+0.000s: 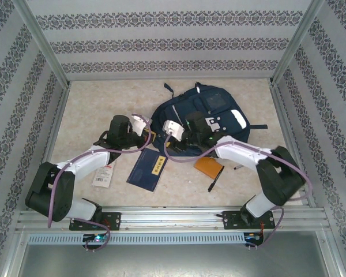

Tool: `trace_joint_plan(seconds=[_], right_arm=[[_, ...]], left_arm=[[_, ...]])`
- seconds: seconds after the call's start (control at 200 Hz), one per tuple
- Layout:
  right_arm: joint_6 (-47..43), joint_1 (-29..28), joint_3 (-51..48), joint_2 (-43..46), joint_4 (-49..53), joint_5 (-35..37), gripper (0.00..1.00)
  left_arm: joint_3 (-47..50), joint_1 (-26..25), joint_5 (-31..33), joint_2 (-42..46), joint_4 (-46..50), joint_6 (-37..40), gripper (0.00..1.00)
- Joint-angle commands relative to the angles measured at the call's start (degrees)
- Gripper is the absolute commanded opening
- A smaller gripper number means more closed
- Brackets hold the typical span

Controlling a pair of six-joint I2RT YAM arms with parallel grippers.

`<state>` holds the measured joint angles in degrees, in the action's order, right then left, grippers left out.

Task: Pack books, pencil case, and school supplies into a backpack

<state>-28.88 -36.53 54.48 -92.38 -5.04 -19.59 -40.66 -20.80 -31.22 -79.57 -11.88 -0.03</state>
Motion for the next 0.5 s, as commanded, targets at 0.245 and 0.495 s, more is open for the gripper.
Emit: trace_joint_plan(seconds=[0.245,0.495], right_arm=[[-13.00,3.53,1.85,1.79,13.32,-2.27,0.00],[-32.34,7.69,2.16,11.13,27.77,-2.76,0.00]], left_arm=[[-0.10,-0.48,4.91,2.60,7.94,15.93,0.00],[-5.20,3.88,8.78,-3.88,9.52,23.64,0.00]])
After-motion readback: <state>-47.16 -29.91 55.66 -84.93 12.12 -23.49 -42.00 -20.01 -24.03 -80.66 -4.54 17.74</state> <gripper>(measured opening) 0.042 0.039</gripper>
